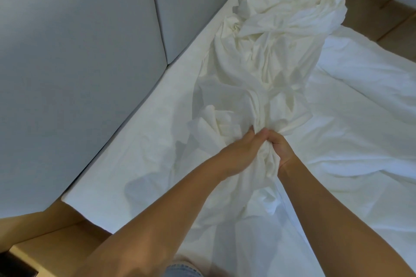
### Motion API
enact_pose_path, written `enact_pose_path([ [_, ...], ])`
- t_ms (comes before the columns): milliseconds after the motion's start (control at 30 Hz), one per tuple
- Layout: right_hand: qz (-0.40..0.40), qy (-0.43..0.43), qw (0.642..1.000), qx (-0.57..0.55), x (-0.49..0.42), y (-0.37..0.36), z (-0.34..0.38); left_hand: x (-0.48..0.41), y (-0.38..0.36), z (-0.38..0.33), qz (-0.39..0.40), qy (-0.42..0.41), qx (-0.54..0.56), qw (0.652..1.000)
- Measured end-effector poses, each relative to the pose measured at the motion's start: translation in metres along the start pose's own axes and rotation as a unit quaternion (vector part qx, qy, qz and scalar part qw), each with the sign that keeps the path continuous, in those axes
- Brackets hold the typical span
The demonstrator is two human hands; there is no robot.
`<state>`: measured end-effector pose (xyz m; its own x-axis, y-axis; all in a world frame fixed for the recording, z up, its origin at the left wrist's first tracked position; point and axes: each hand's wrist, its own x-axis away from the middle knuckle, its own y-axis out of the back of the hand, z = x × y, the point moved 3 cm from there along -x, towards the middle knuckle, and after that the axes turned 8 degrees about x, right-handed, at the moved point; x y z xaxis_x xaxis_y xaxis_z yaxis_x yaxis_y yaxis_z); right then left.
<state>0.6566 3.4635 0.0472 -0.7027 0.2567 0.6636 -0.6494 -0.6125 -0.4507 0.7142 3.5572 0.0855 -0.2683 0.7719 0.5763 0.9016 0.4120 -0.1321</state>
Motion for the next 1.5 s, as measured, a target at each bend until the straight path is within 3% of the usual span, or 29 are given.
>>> enact_pose_path([
  [33,-0.003,0.003,1.0,-0.016,0.0,0.0,-0.001,0.002,0.003,0.001,0.001,0.011,0.003,1.0],
  [100,0.001,0.0,0.998,-0.057,0.0,-0.001,-0.001,0.0,0.023,0.005,-0.073,0.05,-0.019,0.996],
  [200,0.002,-0.007,0.998,-0.055,0.001,-0.006,0.002,-0.004,0.054,0.012,-0.16,0.109,-0.153,0.969],
  [333,-0.008,-0.026,0.999,-0.036,0.005,-0.01,0.003,-0.015,0.069,0.019,-0.129,0.159,-0.376,0.904],
  [433,-0.07,0.011,0.997,-0.044,0.005,0.002,0.001,-0.015,0.076,0.035,-0.055,0.262,-0.367,0.891],
  [500,-0.101,0.041,0.993,-0.044,0.005,0.012,0.001,-0.007,0.085,0.052,-0.029,0.325,-0.383,0.864],
  [600,-0.101,0.038,0.994,-0.006,0.007,0.017,0.003,-0.001,0.1,0.067,-0.076,0.309,-0.465,0.826],
  [667,-0.1,0.021,0.995,0.016,0.007,0.018,0.003,-0.01,0.102,0.065,-0.138,0.191,-0.446,0.863],
  [733,-0.097,0.007,0.995,0.029,0.006,0.016,0.001,-0.02,0.098,0.058,-0.156,0.078,-0.267,0.948],
  [800,-0.099,-0.004,0.994,0.039,0.005,0.017,0.0,-0.028,0.094,0.053,-0.15,0.032,-0.045,0.987],
  [867,-0.095,-0.015,0.994,0.059,0.006,0.018,0.001,-0.032,0.092,0.054,-0.135,0.029,0.031,0.99],
  [1000,-0.066,-0.039,0.988,0.137,0.008,0.012,0.007,-0.039,0.085,0.045,-0.151,0.006,0.042,0.988],
  [1200,-0.022,-0.076,0.981,0.179,0.004,0.003,0.012,-0.033,0.083,0.011,-0.081,-0.009,0.121,0.989],
  [1333,0.019,-0.075,0.983,0.169,-0.002,-0.008,0.016,-0.031,0.061,0.009,-0.094,-0.042,0.032,0.994],
  [1433,-0.001,-0.061,0.988,0.145,-0.004,-0.012,0.012,-0.033,0.048,0.014,-0.115,-0.051,0.012,0.992],
  [1500,-0.008,-0.058,0.988,0.14,-0.004,-0.012,0.008,-0.035,0.048,0.009,-0.163,-0.09,-0.088,0.979],
])
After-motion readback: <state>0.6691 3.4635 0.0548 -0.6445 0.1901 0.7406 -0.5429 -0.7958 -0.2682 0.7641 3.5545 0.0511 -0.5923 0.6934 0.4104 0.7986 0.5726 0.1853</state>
